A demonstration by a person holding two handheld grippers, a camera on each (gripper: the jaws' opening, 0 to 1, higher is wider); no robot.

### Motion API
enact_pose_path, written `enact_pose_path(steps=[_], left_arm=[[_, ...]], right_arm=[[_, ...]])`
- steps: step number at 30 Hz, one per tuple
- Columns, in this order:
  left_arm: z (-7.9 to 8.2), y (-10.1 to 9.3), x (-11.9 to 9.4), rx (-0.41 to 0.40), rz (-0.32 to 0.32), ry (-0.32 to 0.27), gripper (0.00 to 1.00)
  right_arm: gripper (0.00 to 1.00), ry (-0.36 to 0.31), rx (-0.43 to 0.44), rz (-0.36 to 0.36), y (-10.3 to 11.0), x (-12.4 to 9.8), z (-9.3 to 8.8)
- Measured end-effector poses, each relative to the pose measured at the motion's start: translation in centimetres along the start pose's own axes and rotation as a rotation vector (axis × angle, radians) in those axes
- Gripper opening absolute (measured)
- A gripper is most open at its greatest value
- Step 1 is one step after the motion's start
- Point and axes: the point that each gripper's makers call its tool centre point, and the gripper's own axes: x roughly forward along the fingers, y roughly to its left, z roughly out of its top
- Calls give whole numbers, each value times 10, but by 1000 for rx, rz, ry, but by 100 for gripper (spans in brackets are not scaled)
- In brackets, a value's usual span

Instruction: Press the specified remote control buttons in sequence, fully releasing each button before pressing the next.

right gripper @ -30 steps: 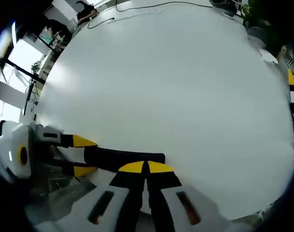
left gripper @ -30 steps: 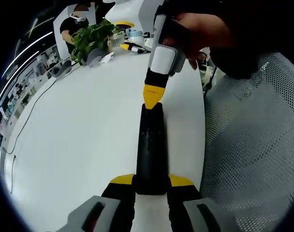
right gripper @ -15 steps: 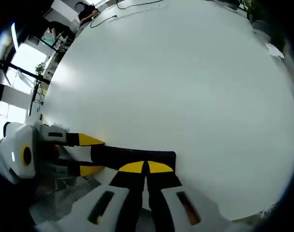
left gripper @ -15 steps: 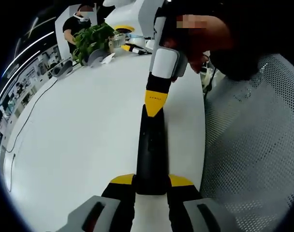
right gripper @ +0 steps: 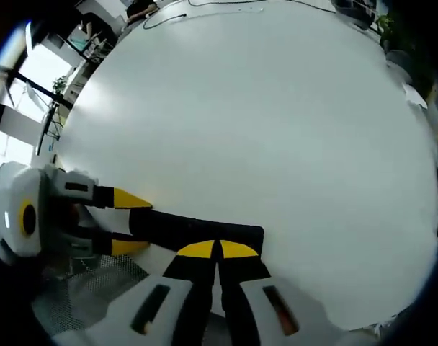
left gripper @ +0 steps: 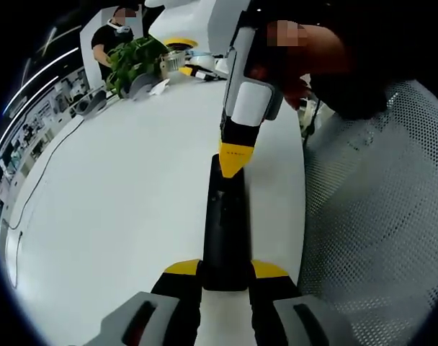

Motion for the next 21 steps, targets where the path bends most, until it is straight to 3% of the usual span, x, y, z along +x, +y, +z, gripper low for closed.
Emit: enact_pose_path(steps=[21], left_arm=[[0,0,0,-18,15,30,25]], right_arm=[[0,-5,-40,-35,1,0,-1]])
